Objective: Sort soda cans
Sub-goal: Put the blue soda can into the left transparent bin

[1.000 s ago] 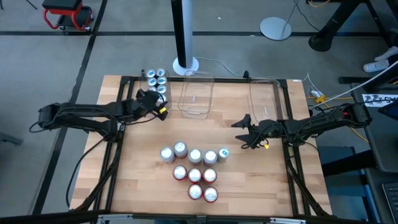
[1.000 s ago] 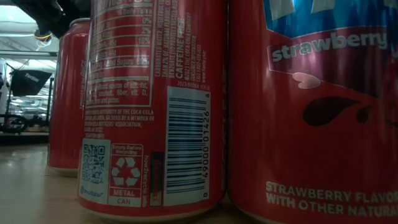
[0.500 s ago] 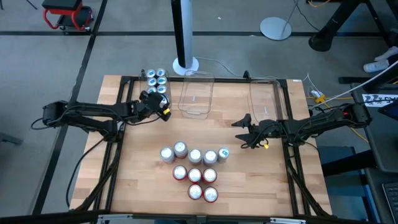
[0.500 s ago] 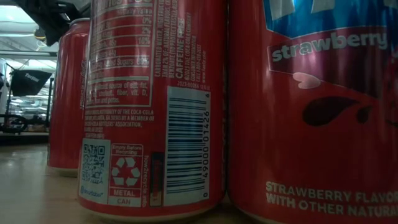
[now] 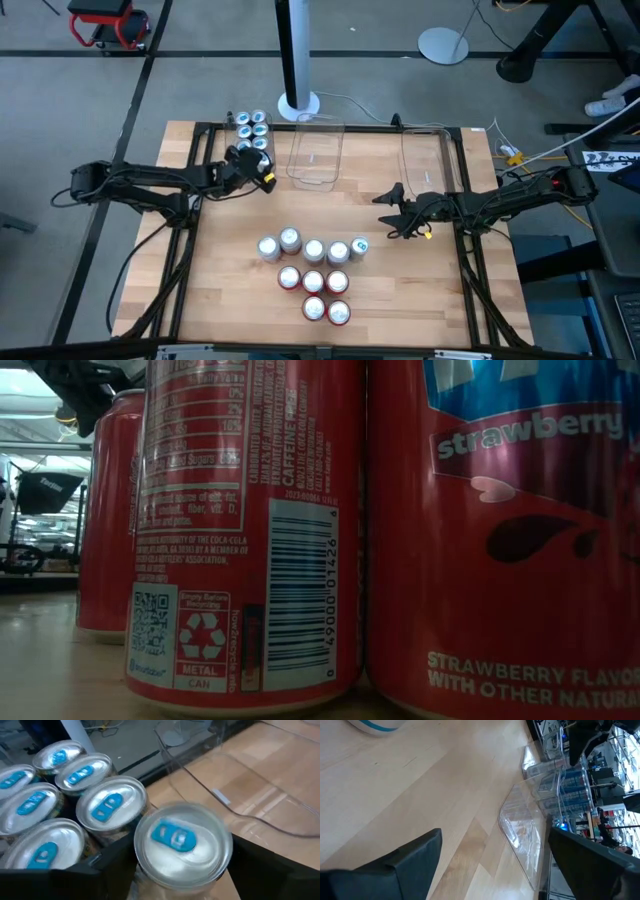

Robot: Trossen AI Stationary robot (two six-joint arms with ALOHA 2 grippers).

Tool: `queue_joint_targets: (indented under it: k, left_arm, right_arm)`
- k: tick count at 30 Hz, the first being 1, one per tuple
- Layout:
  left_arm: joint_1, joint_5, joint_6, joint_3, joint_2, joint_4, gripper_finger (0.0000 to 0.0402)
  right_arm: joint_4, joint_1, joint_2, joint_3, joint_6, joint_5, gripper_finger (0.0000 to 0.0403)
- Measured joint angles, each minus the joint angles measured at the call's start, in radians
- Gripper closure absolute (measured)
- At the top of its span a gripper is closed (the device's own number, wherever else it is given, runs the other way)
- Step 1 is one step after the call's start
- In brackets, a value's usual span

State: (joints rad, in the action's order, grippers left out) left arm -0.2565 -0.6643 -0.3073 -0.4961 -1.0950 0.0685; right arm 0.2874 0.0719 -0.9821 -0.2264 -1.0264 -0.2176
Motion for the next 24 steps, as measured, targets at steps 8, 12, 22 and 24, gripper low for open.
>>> queue_joint_targets:
  k: [8, 12, 22, 24]
  left_arm:
    - [-0.006, 0.000, 0.034, -0.006, 0.004, 0.005, 0.0079]
    - [0.006, 0.000, 0.093, -0.054, 0.037, 0.008, 0.0075]
    - [0.065, 0.272, 0.198, -0.181, 0.096, 0.037, 0.0075]
    - [0.084, 0.376, 0.211, -0.183, 0.089, -0.022, 0.0075]
  right_arm:
    - [0.000, 0.000, 0.000, 0.000, 0.000, 0.000, 0.0036]
    - [0.000, 0.000, 0.000, 0.000, 0.000, 0.000, 0.0036]
    - [-0.001, 0.000, 0.000, 0.000, 0.000, 0.000, 0.0036]
    - [0.000, 0.000, 0.000, 0.000, 0.000, 0.000, 0.0036]
